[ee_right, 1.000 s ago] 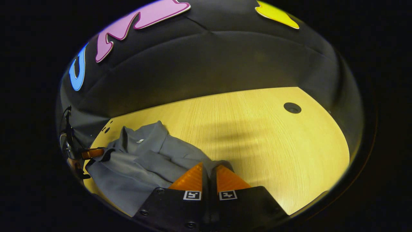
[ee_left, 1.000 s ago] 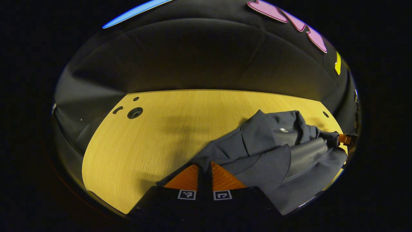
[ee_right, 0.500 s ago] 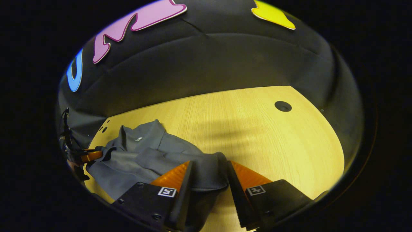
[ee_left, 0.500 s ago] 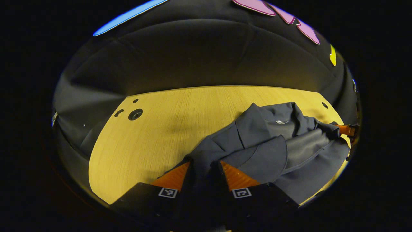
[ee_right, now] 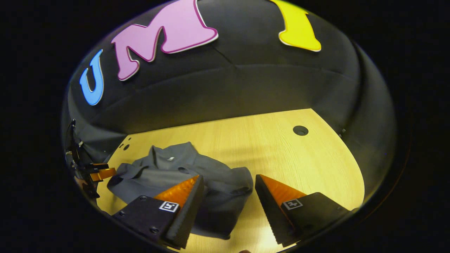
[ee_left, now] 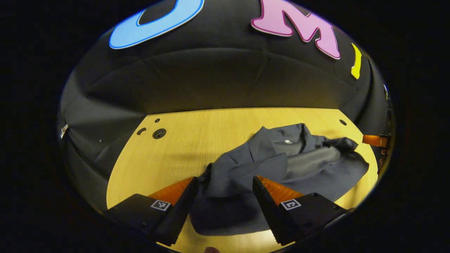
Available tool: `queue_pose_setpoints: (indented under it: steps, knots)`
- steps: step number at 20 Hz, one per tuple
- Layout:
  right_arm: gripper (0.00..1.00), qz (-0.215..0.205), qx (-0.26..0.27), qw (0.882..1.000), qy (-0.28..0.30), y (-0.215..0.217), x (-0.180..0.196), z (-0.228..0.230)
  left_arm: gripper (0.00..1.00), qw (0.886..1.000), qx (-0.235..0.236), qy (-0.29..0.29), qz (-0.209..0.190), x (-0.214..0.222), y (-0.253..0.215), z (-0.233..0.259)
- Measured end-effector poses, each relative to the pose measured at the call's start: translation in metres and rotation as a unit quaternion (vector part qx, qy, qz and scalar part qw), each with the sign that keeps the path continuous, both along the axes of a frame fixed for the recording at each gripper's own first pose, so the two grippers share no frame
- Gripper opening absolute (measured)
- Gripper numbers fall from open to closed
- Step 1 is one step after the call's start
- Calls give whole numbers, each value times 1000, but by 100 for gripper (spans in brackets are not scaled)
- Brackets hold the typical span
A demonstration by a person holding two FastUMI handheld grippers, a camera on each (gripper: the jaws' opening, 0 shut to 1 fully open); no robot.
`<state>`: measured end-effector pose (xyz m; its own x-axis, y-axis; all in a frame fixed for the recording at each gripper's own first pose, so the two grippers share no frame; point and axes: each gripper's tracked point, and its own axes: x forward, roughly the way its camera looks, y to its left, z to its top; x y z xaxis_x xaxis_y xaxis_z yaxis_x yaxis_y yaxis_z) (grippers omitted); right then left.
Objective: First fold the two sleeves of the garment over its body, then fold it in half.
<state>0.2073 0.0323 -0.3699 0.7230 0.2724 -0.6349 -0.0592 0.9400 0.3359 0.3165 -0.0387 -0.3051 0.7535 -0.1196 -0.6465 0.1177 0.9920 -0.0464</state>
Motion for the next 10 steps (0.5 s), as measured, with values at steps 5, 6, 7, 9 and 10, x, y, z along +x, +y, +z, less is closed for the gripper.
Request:
queue_pose_setpoints:
  steps: [5, 6, 7, 9, 10]
  knots:
    - [95, 8, -17, 999, -36, -1, -30, 52, 98, 999, -24, -21, -17, -39, -4, 43]
    - [95, 8, -18, 999, -45, -1, -35, 61, 98, 999, -36, -25, -18, -48, -8, 52]
    - [95, 10, -14, 998, -53, 0, -40, 72, 98, 998, -47, -29, -18, -58, -12, 59]
    - [95, 10, -7, 998, -64, 1, -52, 91, 97, 997, -62, -41, -22, -74, -15, 73]
    - [95, 10, -6, 998, -69, 0, -59, 100, 97, 996, -66, -48, -24, -82, -15, 81]
